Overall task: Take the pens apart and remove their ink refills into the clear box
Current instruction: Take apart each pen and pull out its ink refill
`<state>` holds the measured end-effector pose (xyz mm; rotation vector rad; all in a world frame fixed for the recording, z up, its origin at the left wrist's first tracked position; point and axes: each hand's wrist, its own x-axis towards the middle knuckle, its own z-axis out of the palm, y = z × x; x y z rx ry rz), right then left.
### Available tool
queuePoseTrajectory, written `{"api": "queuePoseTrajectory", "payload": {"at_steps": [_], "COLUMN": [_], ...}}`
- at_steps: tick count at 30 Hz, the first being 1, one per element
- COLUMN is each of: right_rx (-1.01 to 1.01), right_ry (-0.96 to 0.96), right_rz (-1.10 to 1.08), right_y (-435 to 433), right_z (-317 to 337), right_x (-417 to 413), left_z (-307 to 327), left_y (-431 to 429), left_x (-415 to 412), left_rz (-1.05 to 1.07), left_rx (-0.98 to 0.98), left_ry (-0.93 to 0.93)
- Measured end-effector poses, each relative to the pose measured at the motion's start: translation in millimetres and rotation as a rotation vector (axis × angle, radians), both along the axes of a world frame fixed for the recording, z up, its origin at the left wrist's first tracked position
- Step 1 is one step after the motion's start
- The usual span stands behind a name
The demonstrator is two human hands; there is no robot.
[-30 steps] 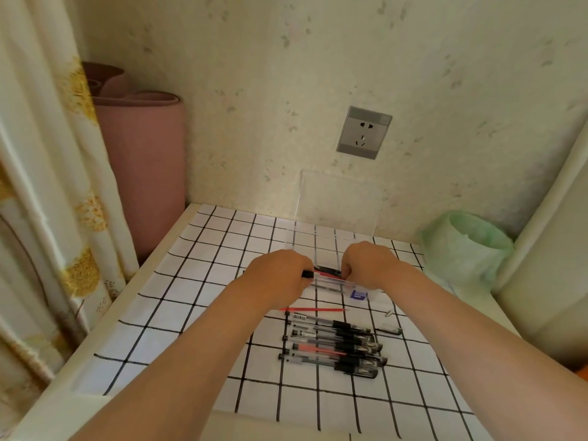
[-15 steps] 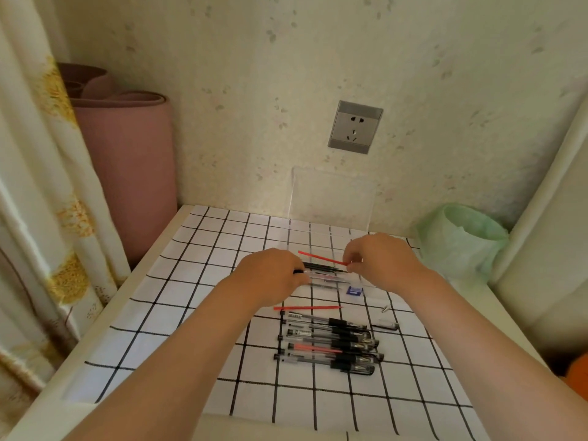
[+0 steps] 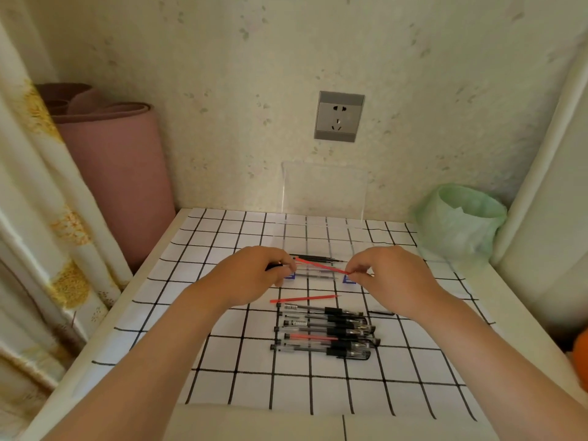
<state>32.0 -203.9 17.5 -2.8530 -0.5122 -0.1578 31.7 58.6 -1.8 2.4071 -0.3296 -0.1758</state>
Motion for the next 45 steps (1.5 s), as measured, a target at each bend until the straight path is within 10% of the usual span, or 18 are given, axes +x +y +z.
{"api": "queuePoseTrajectory", "payload": {"at_steps": [37, 45], "right_rx": [0.346, 0.069], "right_ry": [0.150, 0.195], "right_rz": [0.123, -0.113], "right_y": [-23.3, -64.9], "right_z": [-9.9, -29.4], "right_x": [-5.2, 11.8], "left_z": [-9.6, -14.2], "left_y": [-73.6, -81.1], "left_x": [-10.5, -9.1], "left_rz": [-0.163, -0.176], "left_rx": [-0.034, 0.007], "left_ry": [0.008, 0.014]}}
